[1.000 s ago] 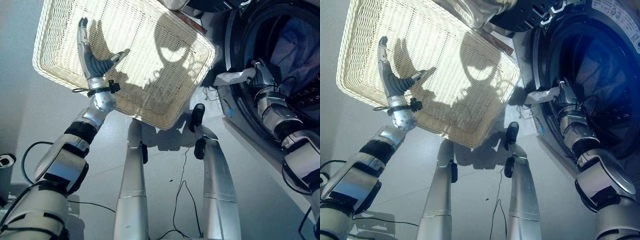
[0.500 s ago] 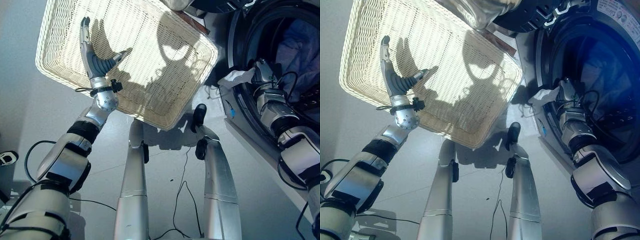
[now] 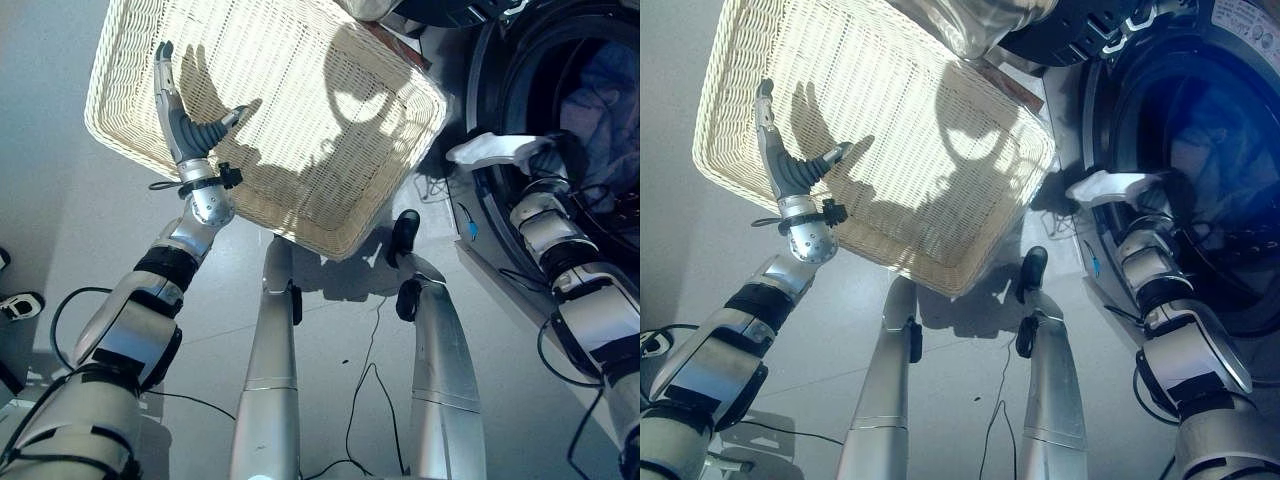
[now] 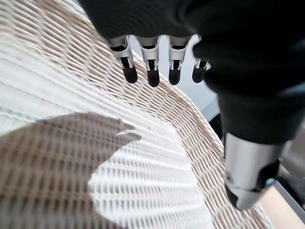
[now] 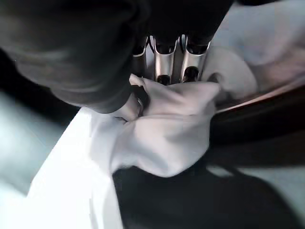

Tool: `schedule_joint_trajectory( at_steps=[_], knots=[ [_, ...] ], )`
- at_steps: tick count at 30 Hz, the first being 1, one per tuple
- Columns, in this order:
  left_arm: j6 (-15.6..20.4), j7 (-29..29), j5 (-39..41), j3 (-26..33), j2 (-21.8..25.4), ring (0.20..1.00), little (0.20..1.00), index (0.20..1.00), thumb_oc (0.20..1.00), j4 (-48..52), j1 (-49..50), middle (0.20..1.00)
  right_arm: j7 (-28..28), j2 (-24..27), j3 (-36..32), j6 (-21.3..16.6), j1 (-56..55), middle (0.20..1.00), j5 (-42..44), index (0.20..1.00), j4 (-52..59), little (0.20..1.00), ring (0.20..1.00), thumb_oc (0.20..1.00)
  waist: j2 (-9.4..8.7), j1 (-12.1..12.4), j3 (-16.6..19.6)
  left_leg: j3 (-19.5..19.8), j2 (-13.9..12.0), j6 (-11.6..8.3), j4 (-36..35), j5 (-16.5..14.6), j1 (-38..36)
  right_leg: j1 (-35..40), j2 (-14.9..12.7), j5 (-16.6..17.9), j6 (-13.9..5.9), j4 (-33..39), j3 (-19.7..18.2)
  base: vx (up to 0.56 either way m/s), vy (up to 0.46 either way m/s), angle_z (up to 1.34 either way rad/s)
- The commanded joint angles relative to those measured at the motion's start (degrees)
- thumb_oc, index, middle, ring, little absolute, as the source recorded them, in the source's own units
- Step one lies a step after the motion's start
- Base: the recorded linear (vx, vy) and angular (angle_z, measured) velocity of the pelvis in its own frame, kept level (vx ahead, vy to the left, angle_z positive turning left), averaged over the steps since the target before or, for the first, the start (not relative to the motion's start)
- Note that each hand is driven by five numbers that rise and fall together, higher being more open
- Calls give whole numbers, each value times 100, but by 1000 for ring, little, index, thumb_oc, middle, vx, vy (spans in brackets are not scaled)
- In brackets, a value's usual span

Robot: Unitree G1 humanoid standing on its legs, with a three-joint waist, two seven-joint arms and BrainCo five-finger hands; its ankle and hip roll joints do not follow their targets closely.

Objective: Put the clothes into the washing machine.

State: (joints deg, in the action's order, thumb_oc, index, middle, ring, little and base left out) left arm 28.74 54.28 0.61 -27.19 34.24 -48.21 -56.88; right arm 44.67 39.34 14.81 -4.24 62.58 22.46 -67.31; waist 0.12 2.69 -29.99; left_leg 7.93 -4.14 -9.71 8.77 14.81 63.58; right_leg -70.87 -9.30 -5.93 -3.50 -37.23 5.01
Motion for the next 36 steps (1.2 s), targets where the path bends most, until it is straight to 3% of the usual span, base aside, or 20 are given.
schedule_joint_trajectory(
  at_steps=[1, 3, 4, 5, 8, 9, 11, 13, 17, 21, 28, 36],
  knots=[
    [247, 311, -320, 411, -96, 1000, 1000, 1000, 1000, 212, 97, 1000, 1019, 828, -385, -1218, 162, 200, 2117, 200, -56, 200, 200, 200, 64, -149, 20, -316, 570, 519, 949, -1192, -89, 669, 624, 1126, -334, 1690, 131, 9, -35, 0],
    [266, 315, -298, 453, -27, 1000, 1000, 1000, 1000, 286, 207, 1000, 1162, 952, -611, -1700, 155, 200, 2722, 200, -11, 200, 200, 200, 32, -152, 20, -311, 547, 514, 954, -1219, -106, 692, 626, 1120, -343, 1688, 143, 0, 0, 0],
    [259, 341, -273, 442, 16, 1000, 1000, 1000, 1000, 339, 288, 1000, 1442, 1123, -864, -2479, 182, 200, 3283, 200, -57, 200, 200, 200, -11, -164, 20, -297, 529, 524, 909, -1214, -165, 754, 623, 1148, -361, 1717, 158, 0, 0, 0],
    [228, 337, -254, 428, 39, 1000, 1000, 1000, 1000, 360, 298, 1000, 1570, 1201, -915, -2652, 200, 200, 3388, 200, 2, 200, 200, 200, -27, -172, 20, -292, 526, 528, 899, -1210, -187, 779, 624, 1161, -368, 1725, 159, 0, 0, 0],
    [130, 205, -46, 377, 201, 1000, 1000, 1000, 1000, 343, 194, 1000, 1631, 1456, -889, -2647, 250, 200, 3378, 200, 124, 200, 200, 200, -101, -216, 20, -275, 504, 536, 862, -1186, -260, 863, 643, 1187, -378, 1749, 145, 0, 0, 0],
    [110, 144, 37, 343, 252, 1000, 1000, 1000, 1000, 302, 128, 1000, 1389, 1512, -842, -2552, 255, 266, 3362, 266, 120, 266, 266, 266, -122, -226, 20, -272, 503, 540, 848, -1181, -285, 887, 641, 1196, -381, 1760, 145, -21, -7, -3],
    [108, 0, 223, 297, 367, 1000, 1000, 1000, 1000, 225, -10, 1000, 835, 1567, -705, -2295, 327, 1000, 3347, 1000, 149, 1000, 1000, 1000, -153, -224, 20, -245, 530, 549, 819, -1176, -333, 932, 646, 1206, -375, 1798, 142, -10, -4, -2],
    [152, -81, 298, 293, 418, 1000, 1000, 1000, 1000, 143, -87, 1000, 590, 1560, -632, -2205, 385, 1000, 3330, 1000, 117, 1000, 1000, 1000, -165, -221, 20, -228, 539, 551, 798, -1167, -352, 952, 647, 1206, -370, 1816, 142, 0, 0, 0],
    [230, -219, 392, 178, 406, 1000, 1000, 1000, 1000, -77, -349, 1000, -117, 1320, -271, -1734, 436, 1000, 2149, 1000, -41, 1000, 1000, 1000, -115, -184, 20, -225, 573, 564, 755, -1145, -416, 1006, 590, 1211, -372, 1854, 166, -2, -3, -1],
    [215, -298, 456, 131, 402, 1000, 1000, 1000, 1000, -100, -484, 1000, -432, 1051, 201, -1305, 408, 1000, 1035, 1000, 355, 1000, 1000, 1000, -70, -185, 20, -238, 605, 576, 734, -1144, -385, 957, 557, 1205, -369, 1873, 182, 0, 0, 0],
    [218, -269, 430, 201, 329, 1000, 1000, 1000, 1000, -38, -369, 1000, -670, 668, 856, -756, -59, 1000, -509, 1000, 1294, 1000, 1000, 1000, -39, -253, 20, -356, 585, 587, 743, -1156, -386, 916, 561, 1143, -347, 1830, 146, -15, 22, 0],
    [222, 23, 172, 359, 189, 1000, 1000, 1000, 1000, 219, -116, 1000, -377, 427, 1382, -206, -833, 1000, -2374, 1000, 2697, 1000, 1000, 1000, -111, -398, 20, -546, 535, 587, 722, -1128, -550, 1040, 587, 1133, -351, 1847, 85, -44, 55, -1]
  ],
)
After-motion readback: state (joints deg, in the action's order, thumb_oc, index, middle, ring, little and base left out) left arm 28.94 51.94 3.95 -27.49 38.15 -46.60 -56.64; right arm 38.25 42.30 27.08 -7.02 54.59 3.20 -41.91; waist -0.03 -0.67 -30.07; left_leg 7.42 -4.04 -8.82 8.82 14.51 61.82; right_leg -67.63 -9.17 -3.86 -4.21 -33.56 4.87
